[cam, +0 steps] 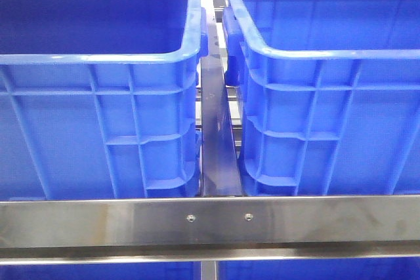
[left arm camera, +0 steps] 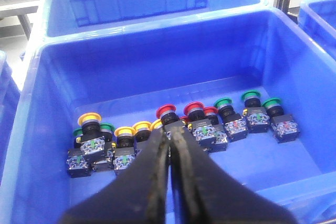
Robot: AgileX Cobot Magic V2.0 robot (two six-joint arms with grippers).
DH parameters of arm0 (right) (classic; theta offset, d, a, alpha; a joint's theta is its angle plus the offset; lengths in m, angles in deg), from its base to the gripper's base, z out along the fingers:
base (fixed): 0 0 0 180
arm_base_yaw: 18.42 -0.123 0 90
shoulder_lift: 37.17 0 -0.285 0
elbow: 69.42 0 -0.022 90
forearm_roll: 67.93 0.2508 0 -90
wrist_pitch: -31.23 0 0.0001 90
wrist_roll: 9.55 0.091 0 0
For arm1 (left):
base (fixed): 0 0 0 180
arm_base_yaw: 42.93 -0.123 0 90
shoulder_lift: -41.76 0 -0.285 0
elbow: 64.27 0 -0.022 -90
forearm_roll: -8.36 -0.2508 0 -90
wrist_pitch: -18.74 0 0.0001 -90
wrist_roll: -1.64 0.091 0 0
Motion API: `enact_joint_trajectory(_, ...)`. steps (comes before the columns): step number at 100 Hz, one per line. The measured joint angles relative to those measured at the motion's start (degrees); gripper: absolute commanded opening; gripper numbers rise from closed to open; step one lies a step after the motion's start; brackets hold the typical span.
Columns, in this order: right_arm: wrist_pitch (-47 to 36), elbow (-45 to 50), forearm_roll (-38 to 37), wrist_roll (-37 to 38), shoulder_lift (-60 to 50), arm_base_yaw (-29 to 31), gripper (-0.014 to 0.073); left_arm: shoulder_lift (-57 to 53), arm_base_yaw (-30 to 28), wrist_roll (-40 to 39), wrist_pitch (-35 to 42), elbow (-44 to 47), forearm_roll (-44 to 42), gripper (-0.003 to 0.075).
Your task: Pick red and yellow buttons and place in box
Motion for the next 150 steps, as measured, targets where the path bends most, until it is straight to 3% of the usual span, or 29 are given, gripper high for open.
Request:
enact_joint_trajectory(21, -2.3, 4.2, 0.0, 0.0, -2.3, 0.0, -0.0069, 0.0, 0.0, 0.0, 0.1, 0.0, 0.1, -0.0019)
enact_joint_trajectory(150, -4.0, 4.2, 0.0, 0.2, -2.3, 0.0, -0.0069, 0.0, 0.0, 0.0, 0.3, 0.0, 0.1, -0.0019)
